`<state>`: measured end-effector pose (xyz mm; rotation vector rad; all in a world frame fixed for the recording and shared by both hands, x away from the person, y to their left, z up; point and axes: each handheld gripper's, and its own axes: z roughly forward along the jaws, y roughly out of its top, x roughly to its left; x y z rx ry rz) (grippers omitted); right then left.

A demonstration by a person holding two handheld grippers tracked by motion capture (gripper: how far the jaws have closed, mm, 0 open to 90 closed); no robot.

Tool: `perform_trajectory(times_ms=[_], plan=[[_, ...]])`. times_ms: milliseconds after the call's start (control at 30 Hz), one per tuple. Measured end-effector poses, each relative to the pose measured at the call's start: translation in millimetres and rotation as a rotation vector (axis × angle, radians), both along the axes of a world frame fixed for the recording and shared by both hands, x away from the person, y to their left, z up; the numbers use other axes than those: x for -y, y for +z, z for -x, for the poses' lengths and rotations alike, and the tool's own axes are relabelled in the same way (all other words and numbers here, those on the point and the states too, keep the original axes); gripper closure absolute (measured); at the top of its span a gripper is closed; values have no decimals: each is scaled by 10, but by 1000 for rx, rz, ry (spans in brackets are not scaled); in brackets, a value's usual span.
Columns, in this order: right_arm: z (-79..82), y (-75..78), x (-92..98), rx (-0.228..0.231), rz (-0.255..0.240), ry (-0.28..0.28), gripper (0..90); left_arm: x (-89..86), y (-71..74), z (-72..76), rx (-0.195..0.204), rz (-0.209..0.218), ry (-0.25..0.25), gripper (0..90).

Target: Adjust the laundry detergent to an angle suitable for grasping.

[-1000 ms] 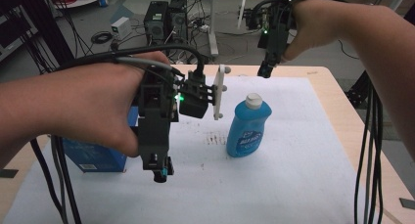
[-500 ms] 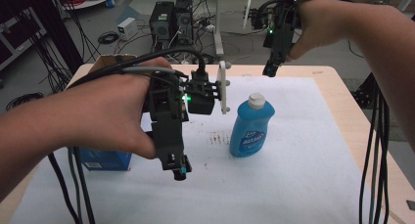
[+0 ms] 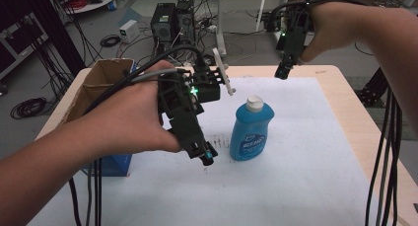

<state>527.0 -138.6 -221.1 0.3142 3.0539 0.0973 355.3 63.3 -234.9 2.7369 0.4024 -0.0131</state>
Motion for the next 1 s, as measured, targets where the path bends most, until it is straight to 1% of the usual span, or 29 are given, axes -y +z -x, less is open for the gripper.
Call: perform_trajectory(times_ms=[67, 267, 300, 433, 533, 600, 633, 667, 800, 833, 867, 900, 933, 967, 1000], plan=[[1, -3, 59, 1, -5, -14, 11, 30, -15, -30, 3, 9, 7, 22], [28, 3, 200, 4, -11, -26, 11, 104, -55, -114, 5, 31, 32, 22], [34, 4, 220, 6, -13, -29, 11, 135, -74, -146, 7, 43, 42, 22], [59, -2, 284, 3, -12, -43, 11, 190, -116, -217, 5, 59, 67, 22], [68, -13, 322, 3, -14, -41, 11, 214, -144, -276, 10, 58, 76, 22], [77, -17, 328, 2, -16, -51, 11, 224, -161, -299, 11, 63, 84, 22], [82, -23, 353, 4, -20, -49, 11, 243, -186, -338, 8, 66, 91, 22], [86, -18, 362, 4, -14, -52, 11, 243, -186, -338, 8, 66, 91, 22], [94, -14, 388, 5, -18, -58, 11, 296, -236, -404, -3, 79, 106, 22], [94, -14, 388, 5, -18, -58, 11, 296, -236, -404, -3, 79, 106, 22], [108, -10, 406, 7, -19, -61, 11, 348, -288, -445, -4, 73, 110, 22], [115, -8, 410, 6, -19, -66, 11, 365, -308, -457, -2, 73, 113, 22], [115, -8, 410, 6, -19, -66, 11, 365, -308, -457, -2, 73, 113, 22], [117, -12, 424, 6, -21, -61, 11, 394, -339, -484, -2, 67, 117, 22], [123, -12, 429, 3, -17, -70, 11, 394, -339, -484, -2, 67, 117, 22]])
